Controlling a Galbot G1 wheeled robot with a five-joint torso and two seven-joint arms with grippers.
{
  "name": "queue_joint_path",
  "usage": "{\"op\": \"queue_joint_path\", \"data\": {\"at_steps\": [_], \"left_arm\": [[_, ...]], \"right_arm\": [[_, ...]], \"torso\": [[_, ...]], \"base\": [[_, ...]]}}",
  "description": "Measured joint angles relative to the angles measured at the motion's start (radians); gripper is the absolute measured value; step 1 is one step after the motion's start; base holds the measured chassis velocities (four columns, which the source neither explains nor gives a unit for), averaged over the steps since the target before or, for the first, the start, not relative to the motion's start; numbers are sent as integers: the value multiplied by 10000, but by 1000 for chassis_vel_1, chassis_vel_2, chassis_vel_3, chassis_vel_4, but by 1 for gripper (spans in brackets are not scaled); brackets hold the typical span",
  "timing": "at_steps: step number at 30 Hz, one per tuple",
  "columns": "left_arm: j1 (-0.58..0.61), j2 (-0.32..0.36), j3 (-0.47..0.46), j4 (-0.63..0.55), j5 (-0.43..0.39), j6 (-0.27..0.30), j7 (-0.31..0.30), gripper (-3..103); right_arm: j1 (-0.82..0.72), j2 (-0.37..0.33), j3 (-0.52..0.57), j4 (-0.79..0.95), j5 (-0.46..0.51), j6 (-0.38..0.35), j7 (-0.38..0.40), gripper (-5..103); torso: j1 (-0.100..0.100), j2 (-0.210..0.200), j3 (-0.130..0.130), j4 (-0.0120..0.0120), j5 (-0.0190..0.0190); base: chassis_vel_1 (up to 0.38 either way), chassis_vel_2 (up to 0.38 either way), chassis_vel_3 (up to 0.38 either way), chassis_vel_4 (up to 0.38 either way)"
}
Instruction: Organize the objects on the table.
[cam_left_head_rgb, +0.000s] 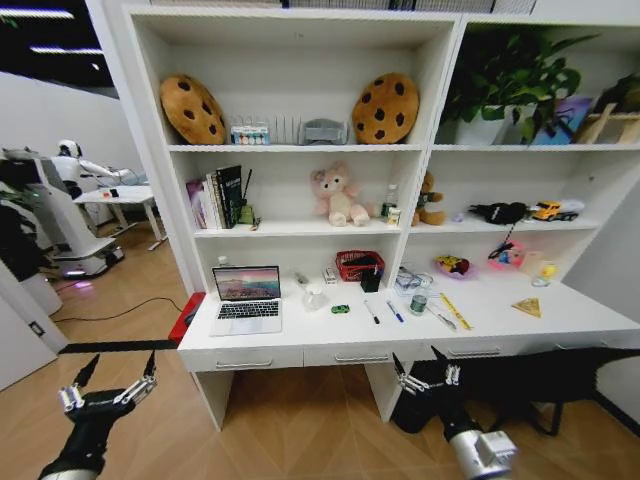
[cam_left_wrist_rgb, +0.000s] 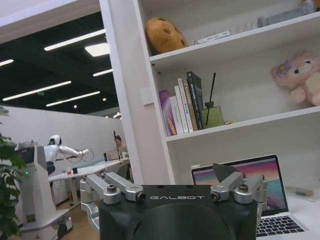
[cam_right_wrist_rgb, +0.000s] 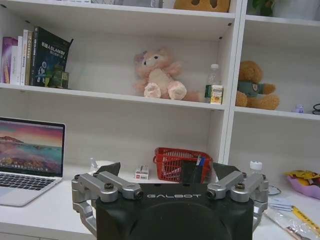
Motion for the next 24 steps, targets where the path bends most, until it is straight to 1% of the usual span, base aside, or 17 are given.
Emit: {"op": "queue_joint_path", "data": {"at_steps": [3, 4, 8, 14, 16, 17, 24], "left_arm": [[-62, -65, 108, -25, 217, -19, 8, 97], [-76, -215, 194, -38, 246, -14, 6, 96], [-146, -478, 356, 16, 310, -2, 10, 98], [-173, -296, 305, 18, 129, 117, 61, 98], [-206, -248, 238, 13, 30, 168, 71, 100], [-241, -228, 189, 19, -55, 207, 70, 98], [-301, -245, 172, 139, -158, 244, 71, 97]], "right_arm": [[-39, 70, -75, 11, -102, -112, -1, 100], [-41, 175, -142, 12, -227, -201, 15, 100], [-17, 354, -244, 4, -322, -335, 83, 100], [86, 311, -247, -141, -330, -303, -5, 100], [106, 343, -245, -172, -383, -302, 42, 100], [105, 362, -243, -171, -387, -302, 82, 100], [23, 368, -200, -42, -390, -233, 108, 100]], "torso": [[0, 0, 0, -1, 1], [0, 0, 0, 0, 1], [-1, 0, 0, 0, 1], [0, 0, 0, 1, 1], [-1, 0, 0, 0, 2], [-1, 0, 0, 0, 1], [-3, 1, -1, 0, 0]], "base": [[0, 0, 0, 0], [0, 0, 0, 0], [0, 0, 0, 0], [0, 0, 0, 0], [0, 0, 0, 0], [0, 0, 0, 0], [-56, 35, 39, -53]]}}
